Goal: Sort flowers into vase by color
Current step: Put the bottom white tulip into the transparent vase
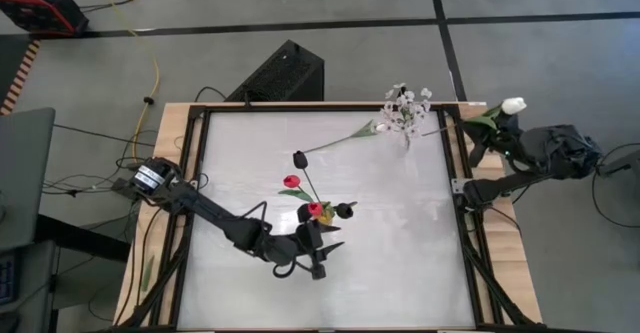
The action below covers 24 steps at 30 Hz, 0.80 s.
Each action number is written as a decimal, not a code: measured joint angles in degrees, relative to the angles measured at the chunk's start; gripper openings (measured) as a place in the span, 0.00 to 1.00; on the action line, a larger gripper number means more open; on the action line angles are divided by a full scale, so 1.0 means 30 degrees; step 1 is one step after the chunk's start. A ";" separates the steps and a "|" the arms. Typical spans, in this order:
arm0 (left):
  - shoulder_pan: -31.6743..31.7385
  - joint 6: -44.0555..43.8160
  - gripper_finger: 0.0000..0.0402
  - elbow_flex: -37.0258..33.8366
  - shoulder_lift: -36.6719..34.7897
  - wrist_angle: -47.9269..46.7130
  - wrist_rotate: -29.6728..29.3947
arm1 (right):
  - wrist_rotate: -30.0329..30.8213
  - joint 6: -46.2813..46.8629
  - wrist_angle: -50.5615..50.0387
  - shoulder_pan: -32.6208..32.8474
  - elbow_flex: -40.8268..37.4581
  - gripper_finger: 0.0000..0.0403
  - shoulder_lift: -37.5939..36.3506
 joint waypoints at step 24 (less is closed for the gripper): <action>0.0208 -0.0607 0.39 0.0000 0.0000 0.0822 0.0759 | -0.3621 0.0031 0.0255 -0.2745 -0.0128 0.05 0.2369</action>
